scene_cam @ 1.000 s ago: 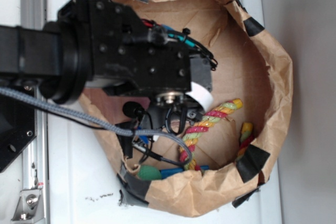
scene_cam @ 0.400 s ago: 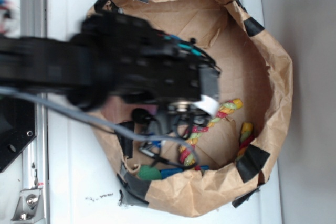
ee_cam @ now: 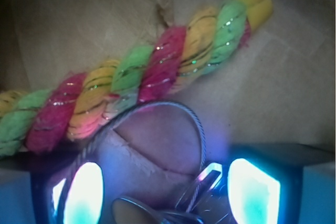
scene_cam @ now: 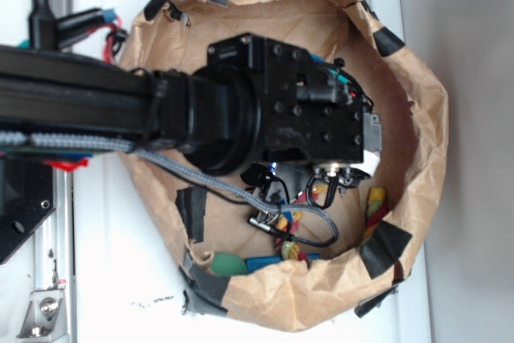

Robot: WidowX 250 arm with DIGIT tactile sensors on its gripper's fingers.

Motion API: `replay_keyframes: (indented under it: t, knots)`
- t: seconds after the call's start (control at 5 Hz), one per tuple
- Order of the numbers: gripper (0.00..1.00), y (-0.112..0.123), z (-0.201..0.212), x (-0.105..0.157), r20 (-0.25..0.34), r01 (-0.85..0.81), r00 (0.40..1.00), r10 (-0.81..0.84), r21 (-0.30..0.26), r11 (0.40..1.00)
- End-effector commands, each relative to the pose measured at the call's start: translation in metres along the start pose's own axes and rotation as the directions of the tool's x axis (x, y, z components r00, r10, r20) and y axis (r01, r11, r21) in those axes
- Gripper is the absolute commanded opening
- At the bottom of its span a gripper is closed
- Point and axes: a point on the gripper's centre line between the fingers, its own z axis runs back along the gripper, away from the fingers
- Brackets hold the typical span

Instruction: Grab the silver keys.

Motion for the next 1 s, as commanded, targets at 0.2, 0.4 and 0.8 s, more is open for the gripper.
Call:
replay_keyframes:
  t: [0.2,0.4,0.8]
  knots:
    - [0.0,-0.012,0.005,-0.005,0.041,0.025,0.999,-0.026,0.012,1.0]
    - [0.0,-0.012,0.006,-0.008,0.045,0.024,0.999,-0.025,0.012,1.0]
    - [0.0,-0.001,0.024,-0.011,0.079,-0.017,0.997,0.018,-0.008,1.0]
